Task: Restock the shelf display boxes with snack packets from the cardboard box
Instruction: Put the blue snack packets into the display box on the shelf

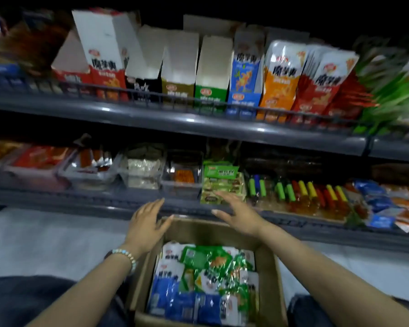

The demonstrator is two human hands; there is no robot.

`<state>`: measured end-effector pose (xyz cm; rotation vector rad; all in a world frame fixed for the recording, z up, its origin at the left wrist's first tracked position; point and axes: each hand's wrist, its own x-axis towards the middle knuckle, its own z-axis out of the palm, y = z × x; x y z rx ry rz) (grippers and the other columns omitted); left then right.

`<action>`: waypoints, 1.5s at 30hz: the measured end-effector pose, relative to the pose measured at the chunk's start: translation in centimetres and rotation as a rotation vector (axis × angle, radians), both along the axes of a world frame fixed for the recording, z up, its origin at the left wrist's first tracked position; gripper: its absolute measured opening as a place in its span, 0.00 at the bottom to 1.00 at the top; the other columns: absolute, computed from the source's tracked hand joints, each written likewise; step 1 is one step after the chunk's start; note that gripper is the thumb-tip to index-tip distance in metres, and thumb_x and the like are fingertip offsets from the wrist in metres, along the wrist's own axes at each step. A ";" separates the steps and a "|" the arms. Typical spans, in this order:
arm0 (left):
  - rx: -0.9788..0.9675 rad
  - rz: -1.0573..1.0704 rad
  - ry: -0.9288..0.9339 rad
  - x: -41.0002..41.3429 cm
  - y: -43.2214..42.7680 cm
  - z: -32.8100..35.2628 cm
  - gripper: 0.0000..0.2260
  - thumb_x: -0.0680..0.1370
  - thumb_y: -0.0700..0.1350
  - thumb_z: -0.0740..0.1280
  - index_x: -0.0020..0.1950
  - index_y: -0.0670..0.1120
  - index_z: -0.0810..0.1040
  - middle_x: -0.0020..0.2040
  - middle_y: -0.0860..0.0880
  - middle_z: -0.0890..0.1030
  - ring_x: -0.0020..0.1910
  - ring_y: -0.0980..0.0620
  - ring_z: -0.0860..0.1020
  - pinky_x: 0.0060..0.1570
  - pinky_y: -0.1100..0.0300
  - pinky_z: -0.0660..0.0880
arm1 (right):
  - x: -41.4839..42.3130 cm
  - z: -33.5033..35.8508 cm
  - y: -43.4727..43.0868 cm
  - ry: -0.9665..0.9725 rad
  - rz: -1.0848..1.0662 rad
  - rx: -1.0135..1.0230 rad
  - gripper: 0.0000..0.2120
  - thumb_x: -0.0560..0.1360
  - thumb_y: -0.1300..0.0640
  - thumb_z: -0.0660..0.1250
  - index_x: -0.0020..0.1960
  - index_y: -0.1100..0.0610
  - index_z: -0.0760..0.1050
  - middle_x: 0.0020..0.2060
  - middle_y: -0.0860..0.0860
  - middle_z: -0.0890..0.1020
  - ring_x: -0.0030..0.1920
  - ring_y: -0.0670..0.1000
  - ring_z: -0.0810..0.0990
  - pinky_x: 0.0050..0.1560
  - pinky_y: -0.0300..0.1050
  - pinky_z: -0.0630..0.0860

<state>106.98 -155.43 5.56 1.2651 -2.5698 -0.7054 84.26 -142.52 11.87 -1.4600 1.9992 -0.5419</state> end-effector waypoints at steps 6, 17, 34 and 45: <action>0.126 0.045 -0.088 3.0 1.0 -4.2 0.38 0.72 0.67 0.53 0.75 0.45 0.63 0.73 0.44 0.68 0.71 0.45 0.66 0.70 0.55 0.60 | 3.0 -8.9 0.0 -0.134 -0.043 0.206 0.28 0.79 0.47 0.61 0.76 0.53 0.58 0.75 0.53 0.61 0.74 0.53 0.59 0.72 0.45 0.58; 0.356 0.099 -0.075 5.7 1.1 -10.7 0.33 0.76 0.70 0.48 0.76 0.56 0.60 0.72 0.51 0.69 0.71 0.49 0.67 0.69 0.49 0.66 | 8.5 -19.8 -0.1 -0.585 -0.352 0.417 0.25 0.78 0.48 0.63 0.71 0.56 0.66 0.67 0.55 0.71 0.64 0.53 0.72 0.55 0.37 0.67; 0.543 0.182 0.152 5.1 1.0 -12.0 0.21 0.82 0.50 0.57 0.75 0.55 0.62 0.67 0.56 0.72 0.60 0.64 0.70 0.49 0.82 0.62 | 14.4 -25.9 -5.5 -0.867 -0.723 0.281 0.39 0.70 0.55 0.75 0.74 0.59 0.58 0.67 0.56 0.69 0.57 0.49 0.71 0.56 0.37 0.67; 0.597 0.215 0.180 5.1 1.1 -12.0 0.21 0.81 0.52 0.57 0.74 0.58 0.62 0.68 0.55 0.72 0.64 0.59 0.70 0.64 0.62 0.66 | 15.3 -28.2 -7.0 -0.769 -0.738 0.235 0.35 0.66 0.58 0.78 0.69 0.60 0.67 0.64 0.56 0.72 0.62 0.54 0.73 0.65 0.48 0.70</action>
